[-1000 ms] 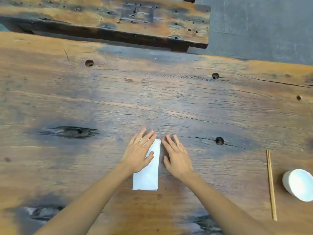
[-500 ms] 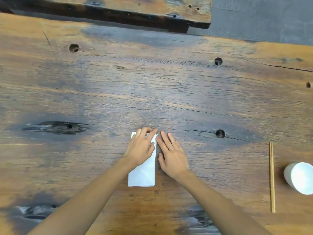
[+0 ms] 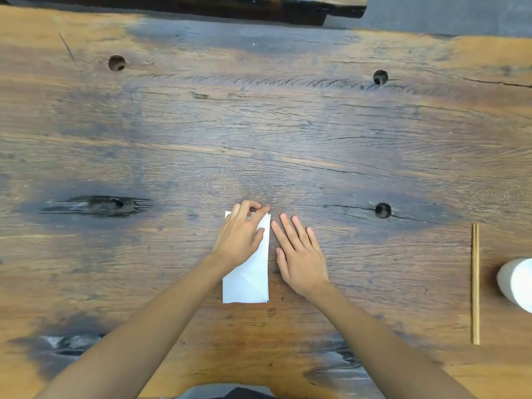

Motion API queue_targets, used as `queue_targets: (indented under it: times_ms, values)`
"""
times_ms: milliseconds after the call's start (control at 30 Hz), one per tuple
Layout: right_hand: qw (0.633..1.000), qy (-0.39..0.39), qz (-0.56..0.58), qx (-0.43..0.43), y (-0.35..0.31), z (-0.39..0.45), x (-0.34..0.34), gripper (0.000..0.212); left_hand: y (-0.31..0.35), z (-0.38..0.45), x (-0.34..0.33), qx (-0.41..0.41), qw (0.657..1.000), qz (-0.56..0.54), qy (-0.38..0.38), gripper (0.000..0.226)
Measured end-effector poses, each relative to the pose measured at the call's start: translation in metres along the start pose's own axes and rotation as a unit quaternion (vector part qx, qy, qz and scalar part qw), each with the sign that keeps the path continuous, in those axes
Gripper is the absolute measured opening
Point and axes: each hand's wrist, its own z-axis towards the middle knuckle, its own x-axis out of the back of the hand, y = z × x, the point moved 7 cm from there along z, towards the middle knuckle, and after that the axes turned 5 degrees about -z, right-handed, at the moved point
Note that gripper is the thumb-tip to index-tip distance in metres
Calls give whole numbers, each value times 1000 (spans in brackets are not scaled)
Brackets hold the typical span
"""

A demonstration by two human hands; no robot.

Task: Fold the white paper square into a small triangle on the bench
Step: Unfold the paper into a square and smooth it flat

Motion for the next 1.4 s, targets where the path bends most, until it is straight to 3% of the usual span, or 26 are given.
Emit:
queue_targets:
  times_ms: [600,900,1033,1233,1400]
  values:
    - [999,42,5,-19,3,1,-6,67,1,-2,9,-17,993,-87,83,20]
    - [998,64,8,-19,1,1,-2,66,-7,-2,4,74,977,-166,115,7]
    - [997,72,8,-19,1,1,1,64,-9,2,3,120,956,-236,126,26]
    - [997,70,1,-22,1,2,0,60,-21,-1,7,188,904,-365,122,28]
    - [998,64,0,-23,1,2,1,62,-27,-7,19,183,892,-397,116,31]
